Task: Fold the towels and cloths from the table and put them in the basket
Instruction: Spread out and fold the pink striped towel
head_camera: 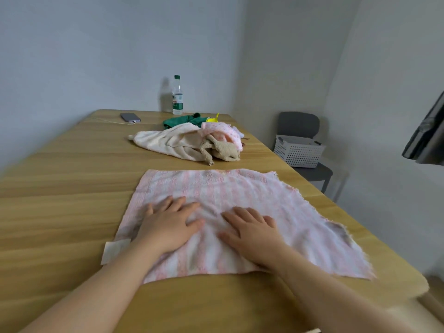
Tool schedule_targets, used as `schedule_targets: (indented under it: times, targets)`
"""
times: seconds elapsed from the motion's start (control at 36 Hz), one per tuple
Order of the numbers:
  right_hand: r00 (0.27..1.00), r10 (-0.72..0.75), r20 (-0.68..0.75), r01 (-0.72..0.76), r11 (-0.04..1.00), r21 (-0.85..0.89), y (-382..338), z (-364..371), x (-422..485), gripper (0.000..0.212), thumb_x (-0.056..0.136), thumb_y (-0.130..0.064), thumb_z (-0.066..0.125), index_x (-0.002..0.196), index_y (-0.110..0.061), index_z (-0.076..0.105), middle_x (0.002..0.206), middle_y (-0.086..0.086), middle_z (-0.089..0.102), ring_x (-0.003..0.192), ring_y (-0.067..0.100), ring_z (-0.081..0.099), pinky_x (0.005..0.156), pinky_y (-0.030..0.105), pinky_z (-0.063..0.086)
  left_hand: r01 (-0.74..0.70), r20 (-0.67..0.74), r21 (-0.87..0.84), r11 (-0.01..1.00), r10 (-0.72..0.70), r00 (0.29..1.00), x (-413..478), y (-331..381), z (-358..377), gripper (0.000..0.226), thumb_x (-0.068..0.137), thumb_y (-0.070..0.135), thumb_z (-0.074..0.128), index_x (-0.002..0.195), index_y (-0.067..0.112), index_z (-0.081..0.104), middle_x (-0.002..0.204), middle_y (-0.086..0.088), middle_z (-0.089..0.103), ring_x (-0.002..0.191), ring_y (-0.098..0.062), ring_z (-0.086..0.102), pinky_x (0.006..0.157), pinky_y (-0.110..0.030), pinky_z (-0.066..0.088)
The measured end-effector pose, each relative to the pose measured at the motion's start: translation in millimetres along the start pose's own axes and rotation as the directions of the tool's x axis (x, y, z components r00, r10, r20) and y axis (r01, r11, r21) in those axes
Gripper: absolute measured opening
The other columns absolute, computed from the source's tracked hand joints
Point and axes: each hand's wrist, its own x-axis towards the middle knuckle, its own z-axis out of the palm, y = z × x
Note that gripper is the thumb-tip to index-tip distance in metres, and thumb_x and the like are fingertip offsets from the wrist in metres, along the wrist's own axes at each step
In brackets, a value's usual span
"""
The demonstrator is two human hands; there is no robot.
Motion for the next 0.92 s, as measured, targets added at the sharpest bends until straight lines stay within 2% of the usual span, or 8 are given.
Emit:
schedule_targets:
  times: [0.14, 0.22, 0.31, 0.36, 0.56, 0.69, 0.78, 0.92]
  targets:
    - [0.997, -0.007, -0.079, 0.005, 1.0, -0.024, 17, -1, 4, 0.051, 0.096, -0.055, 0.03, 0.143, -0.036, 0.029, 0.153, -0.012, 0.023, 0.142, 0.012, 0.016, 0.113, 0.035, 0.011, -0.129, -0.314, -0.033, 0.991, 0.113, 0.943, -12, -2, -1, 0.046, 0.092, 0.045, 0.048, 0.137, 0.036, 0.041, 0.146, 0.005, 0.035, 0.137, -0.019, 0.028, 0.11, -0.04, 0.024]
    - [0.962, -0.037, -0.27, 0.021, 0.998, -0.062, 17, -1, -1, 0.04, 0.095, -0.042, 0.043, 0.131, -0.026, 0.05, 0.137, -0.005, 0.045, 0.13, 0.021, 0.038, 0.104, 0.036, 0.028, -0.251, -0.567, 0.143, 0.957, 0.287, 0.772, -24, -3, -2, 0.028, 0.062, 0.018, 0.085, 0.084, 0.025, 0.07, 0.083, 0.008, 0.062, 0.078, -0.018, 0.062, 0.063, -0.03, 0.047]
    - [0.788, -0.186, -0.587, 0.167, 0.982, -0.086, 9, 4, -12, 0.02, 0.08, -0.03, 0.052, 0.076, -0.019, 0.068, 0.078, -0.001, 0.062, 0.07, 0.024, 0.06, 0.061, 0.032, 0.047, -0.225, -0.472, 0.1, 0.969, 0.245, 0.847, -36, -4, -3, 0.007, 0.085, 0.023, 0.065, 0.091, 0.026, 0.068, 0.09, 0.011, 0.063, 0.087, -0.013, 0.058, 0.067, -0.022, 0.039]
    - [0.788, -0.267, -0.555, 0.299, 0.954, -0.034, 4, 10, -21, 0.028, 0.078, -0.035, 0.048, 0.062, -0.019, 0.065, 0.061, -0.004, 0.055, 0.055, 0.017, 0.051, 0.049, 0.025, 0.041, -0.174, -0.419, 0.045, 0.984, 0.177, 0.891, -36, -10, -1, 0.02, 0.097, 0.027, 0.045, 0.106, 0.028, 0.063, 0.105, 0.013, 0.06, 0.102, -0.011, 0.052, 0.075, -0.023, 0.04]
    - [0.875, -0.426, -0.229, 0.45, 0.891, 0.062, 7, 3, -41, 0.069, 0.067, -0.078, 0.041, 0.108, -0.029, 0.068, 0.095, -0.011, 0.051, 0.089, 0.006, 0.042, 0.074, 0.02, 0.034, -0.176, -0.143, 0.089, 0.98, 0.187, 0.972, -57, -4, -17, 0.038, 0.084, 0.064, 0.045, 0.087, 0.027, 0.038, 0.094, 0.011, 0.051, 0.078, -0.007, 0.044, 0.06, -0.025, 0.03]
    - [0.818, -0.44, -0.371, 0.451, 0.89, -0.062, 8, 8, -42, 0.03, 0.078, -0.054, 0.052, 0.077, -0.033, 0.073, 0.076, -0.014, 0.063, 0.067, 0.009, 0.058, 0.053, 0.02, 0.045, -0.272, 0.041, 0.036, 0.961, 0.271, 0.962, -75, -13, -10, 0.055, 0.061, 0.078, 0.046, 0.089, 0.031, 0.035, 0.099, 0.019, 0.039, 0.094, -0.005, 0.045, 0.077, -0.024, 0.039]
    - [0.826, -0.426, -0.369, 0.422, 0.902, -0.096, 7, 5, -42, 0.026, 0.077, -0.036, 0.045, 0.069, -0.029, 0.069, 0.065, -0.012, 0.061, 0.061, 0.012, 0.06, 0.042, 0.02, 0.042, -0.279, 0.0, 0.007, 0.96, 0.279, 0.96, -81, -13, -13, 0.029, 0.08, 0.057, 0.046, 0.092, 0.032, 0.036, 0.103, 0.02, 0.04, 0.09, -0.001, 0.044, 0.075, -0.022, 0.037]
    - [0.909, -0.322, -0.264, 0.307, 0.947, -0.097, 3, -7, -51, 0.033, 0.091, -0.018, 0.043, 0.119, -0.028, 0.056, 0.108, -0.008, 0.062, 0.1, 0.012, 0.054, 0.057, 0.017, 0.033, -0.217, 0.011, 0.054, 0.975, 0.217, 0.976, -85, -1, -22, 0.016, 0.087, 0.012, 0.039, 0.09, 0.027, 0.036, 0.098, 0.01, 0.045, 0.083, -0.009, 0.042, 0.065, -0.025, 0.033]
